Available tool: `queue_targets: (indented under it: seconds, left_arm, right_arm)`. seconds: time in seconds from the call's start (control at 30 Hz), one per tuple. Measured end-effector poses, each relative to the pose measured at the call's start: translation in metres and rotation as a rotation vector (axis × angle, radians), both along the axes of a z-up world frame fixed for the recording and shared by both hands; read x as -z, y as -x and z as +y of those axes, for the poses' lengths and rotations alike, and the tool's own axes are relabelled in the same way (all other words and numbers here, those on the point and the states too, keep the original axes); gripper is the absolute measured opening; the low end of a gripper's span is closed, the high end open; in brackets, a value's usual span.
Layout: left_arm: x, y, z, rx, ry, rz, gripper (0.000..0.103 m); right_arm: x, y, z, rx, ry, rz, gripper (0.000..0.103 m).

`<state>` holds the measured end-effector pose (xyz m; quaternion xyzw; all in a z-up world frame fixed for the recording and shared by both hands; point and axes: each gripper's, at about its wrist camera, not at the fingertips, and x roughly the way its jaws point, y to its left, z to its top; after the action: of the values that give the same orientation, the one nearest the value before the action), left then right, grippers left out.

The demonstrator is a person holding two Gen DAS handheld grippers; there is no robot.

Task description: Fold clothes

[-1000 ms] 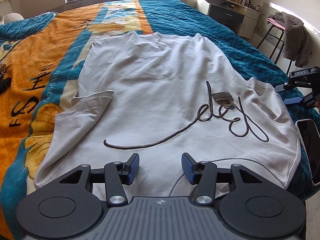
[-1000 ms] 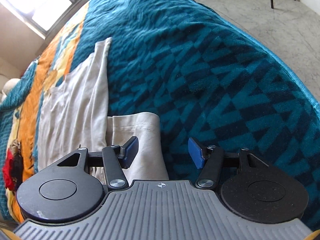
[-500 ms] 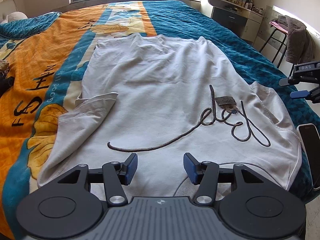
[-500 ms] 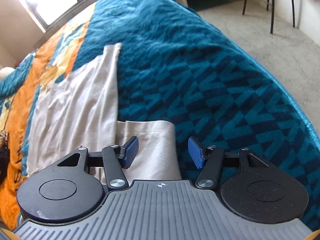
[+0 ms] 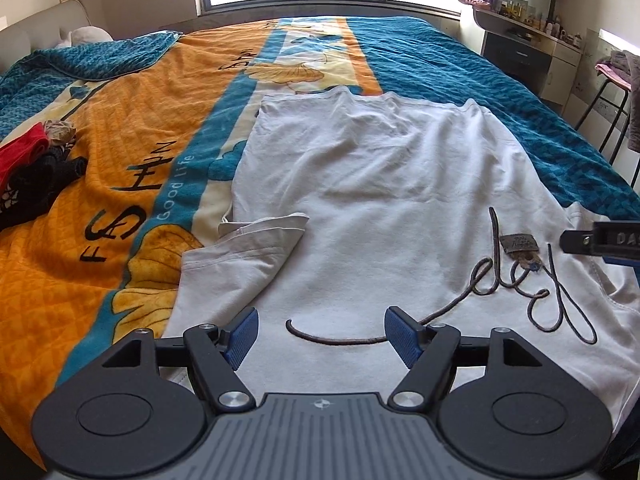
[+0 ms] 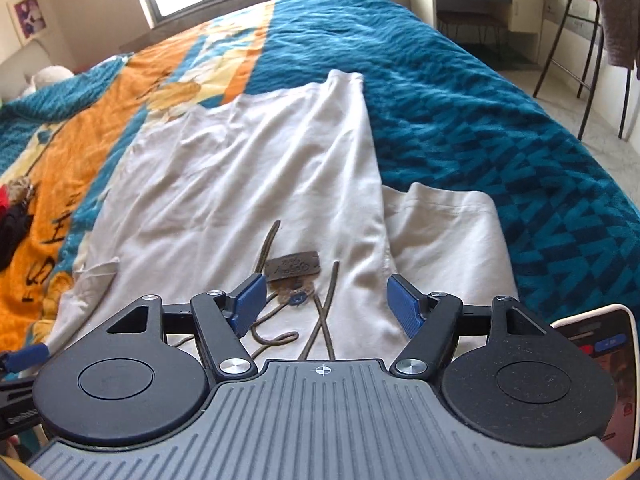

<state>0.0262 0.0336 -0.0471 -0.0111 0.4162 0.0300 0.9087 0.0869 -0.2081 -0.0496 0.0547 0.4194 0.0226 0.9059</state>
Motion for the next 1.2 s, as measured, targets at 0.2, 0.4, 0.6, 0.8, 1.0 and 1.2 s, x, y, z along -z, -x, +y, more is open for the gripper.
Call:
queue_targets:
  seconds: [0.2, 0.4, 0.6, 0.8, 1.0, 1.2]
  left_arm:
    - [0.002, -0.002, -0.001, -0.015, 0.021, -0.006, 0.071]
    - [0.011, -0.002, -0.003, -0.001, 0.014, 0.019, 0.071]
    - [0.018, -0.005, -0.005, -0.020, 0.019, 0.031, 0.071]
    - [0.021, -0.007, -0.010, -0.011, 0.021, 0.043, 0.071]
    - [0.021, -0.007, -0.012, -0.012, 0.017, 0.051, 0.071]
    - [0.020, -0.004, -0.013, -0.019, 0.004, 0.056, 0.072]
  right_arm:
    - [0.036, -0.032, 0.042, -0.018, 0.186, -0.012, 0.083]
    - [0.065, -0.033, 0.060, -0.041, 0.291, -0.017, 0.100]
    - [0.077, -0.025, 0.054, -0.033, 0.281, -0.073, 0.103]
    - [0.080, -0.028, 0.047, -0.027, 0.228, -0.059, 0.103]
    - [0.080, -0.029, 0.048, -0.027, 0.230, -0.059, 0.103]
    - [0.081, -0.030, 0.048, -0.028, 0.231, -0.059, 0.103]
